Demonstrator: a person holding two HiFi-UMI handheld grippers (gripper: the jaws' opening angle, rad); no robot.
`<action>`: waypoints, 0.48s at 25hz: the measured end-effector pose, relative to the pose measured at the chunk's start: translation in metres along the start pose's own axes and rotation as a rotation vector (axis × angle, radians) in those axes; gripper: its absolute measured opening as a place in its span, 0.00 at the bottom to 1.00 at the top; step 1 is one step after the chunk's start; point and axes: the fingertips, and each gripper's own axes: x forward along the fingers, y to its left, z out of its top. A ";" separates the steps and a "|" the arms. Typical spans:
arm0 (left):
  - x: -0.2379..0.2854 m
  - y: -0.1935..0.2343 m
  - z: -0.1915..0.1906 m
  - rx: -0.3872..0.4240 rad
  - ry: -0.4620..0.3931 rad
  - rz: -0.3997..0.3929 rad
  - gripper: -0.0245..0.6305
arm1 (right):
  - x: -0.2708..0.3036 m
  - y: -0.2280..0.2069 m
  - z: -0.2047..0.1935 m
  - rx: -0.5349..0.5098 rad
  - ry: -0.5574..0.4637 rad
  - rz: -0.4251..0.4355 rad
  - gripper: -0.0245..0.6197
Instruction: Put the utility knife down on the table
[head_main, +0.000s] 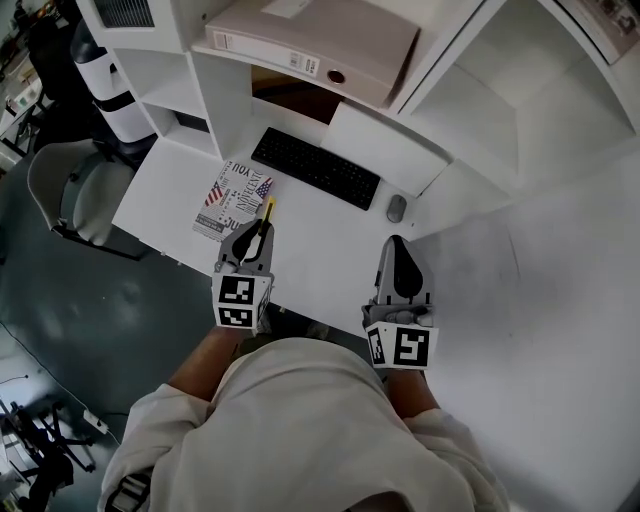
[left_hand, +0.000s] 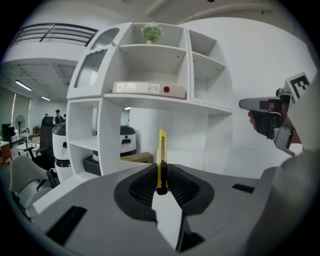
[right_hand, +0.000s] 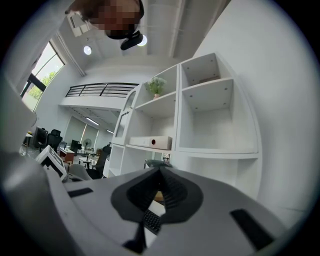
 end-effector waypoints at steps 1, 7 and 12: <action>0.007 -0.002 -0.006 -0.001 0.020 -0.004 0.13 | -0.001 -0.007 0.000 -0.002 0.001 -0.009 0.04; 0.049 -0.018 -0.046 -0.009 0.143 -0.031 0.13 | -0.015 -0.050 -0.016 -0.002 0.040 -0.080 0.04; 0.080 -0.024 -0.082 -0.002 0.243 -0.040 0.13 | -0.025 -0.080 -0.028 -0.002 0.075 -0.132 0.04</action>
